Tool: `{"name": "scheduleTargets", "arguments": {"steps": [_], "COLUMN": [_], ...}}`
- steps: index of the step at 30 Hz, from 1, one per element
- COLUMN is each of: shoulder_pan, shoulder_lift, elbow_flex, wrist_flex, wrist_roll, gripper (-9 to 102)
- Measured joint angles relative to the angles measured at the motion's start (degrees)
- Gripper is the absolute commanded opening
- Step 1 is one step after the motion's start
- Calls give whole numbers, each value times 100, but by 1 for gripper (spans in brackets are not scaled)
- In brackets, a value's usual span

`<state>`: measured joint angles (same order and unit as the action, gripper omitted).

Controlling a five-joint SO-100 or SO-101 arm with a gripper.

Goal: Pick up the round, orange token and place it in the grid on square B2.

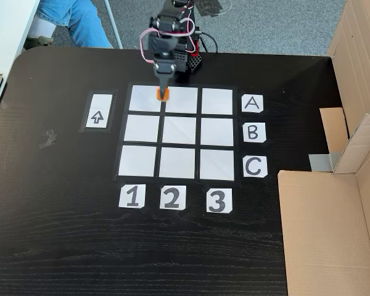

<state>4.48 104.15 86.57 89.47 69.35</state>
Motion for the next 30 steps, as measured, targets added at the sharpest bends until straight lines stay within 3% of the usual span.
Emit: {"name": "scheduleTargets", "arguments": {"steps": [30], "shoulder_pan": [-369], "shoulder_lift": [-2610], "elbow_flex": [123], "wrist_flex": [-457], "wrist_roll": [281], "gripper": [0]}}
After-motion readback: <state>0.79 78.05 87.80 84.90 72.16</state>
